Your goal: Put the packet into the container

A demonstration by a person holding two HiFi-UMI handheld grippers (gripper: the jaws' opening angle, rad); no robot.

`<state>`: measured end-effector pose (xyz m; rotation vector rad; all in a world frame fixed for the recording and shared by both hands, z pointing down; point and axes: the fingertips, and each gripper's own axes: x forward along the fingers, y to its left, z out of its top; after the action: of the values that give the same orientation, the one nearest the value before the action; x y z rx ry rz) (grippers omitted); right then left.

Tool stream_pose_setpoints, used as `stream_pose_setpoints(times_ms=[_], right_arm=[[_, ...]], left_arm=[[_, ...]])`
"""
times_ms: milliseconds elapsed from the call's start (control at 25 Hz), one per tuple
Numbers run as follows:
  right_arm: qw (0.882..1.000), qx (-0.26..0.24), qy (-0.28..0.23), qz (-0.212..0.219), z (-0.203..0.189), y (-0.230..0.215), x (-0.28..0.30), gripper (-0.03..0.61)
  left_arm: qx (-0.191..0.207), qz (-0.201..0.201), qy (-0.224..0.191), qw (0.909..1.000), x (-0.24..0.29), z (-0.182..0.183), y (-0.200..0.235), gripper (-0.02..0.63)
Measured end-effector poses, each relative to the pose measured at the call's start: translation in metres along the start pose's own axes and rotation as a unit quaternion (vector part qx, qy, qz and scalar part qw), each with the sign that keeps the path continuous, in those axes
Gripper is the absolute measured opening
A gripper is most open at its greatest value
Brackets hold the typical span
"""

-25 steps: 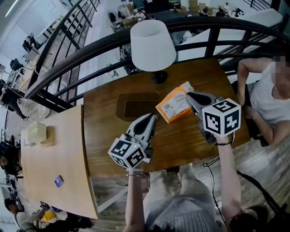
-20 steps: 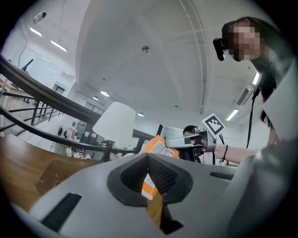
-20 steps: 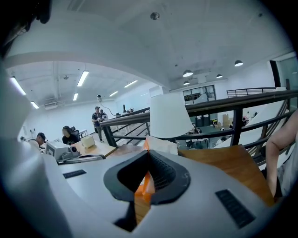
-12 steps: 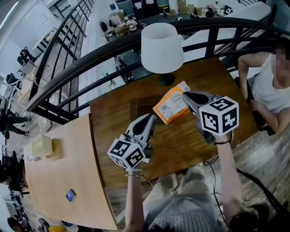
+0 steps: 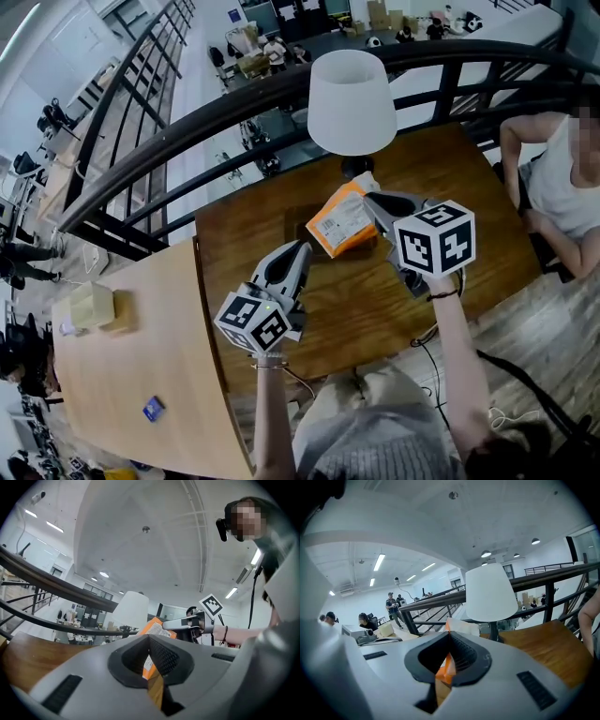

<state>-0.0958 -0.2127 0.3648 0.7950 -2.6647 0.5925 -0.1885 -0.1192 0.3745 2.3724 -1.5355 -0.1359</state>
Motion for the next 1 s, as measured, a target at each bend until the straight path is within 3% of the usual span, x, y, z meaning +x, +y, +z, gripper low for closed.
stream_pose_setpoints(times_ms=[480,1000], right_arm=[[1.0,0.01,0.012,0.006,0.003,0.007,0.042,0.018],[0.997,0.048,0.007,-0.055,-0.022,0.019,0.07,0.018]], left_arm=[[0.006,0.019,-0.006,0.9998,0.003,0.019,0.036,0.005],[0.009,-0.043,0.042,0.9981,0.007,0.01,0.056,0.005]])
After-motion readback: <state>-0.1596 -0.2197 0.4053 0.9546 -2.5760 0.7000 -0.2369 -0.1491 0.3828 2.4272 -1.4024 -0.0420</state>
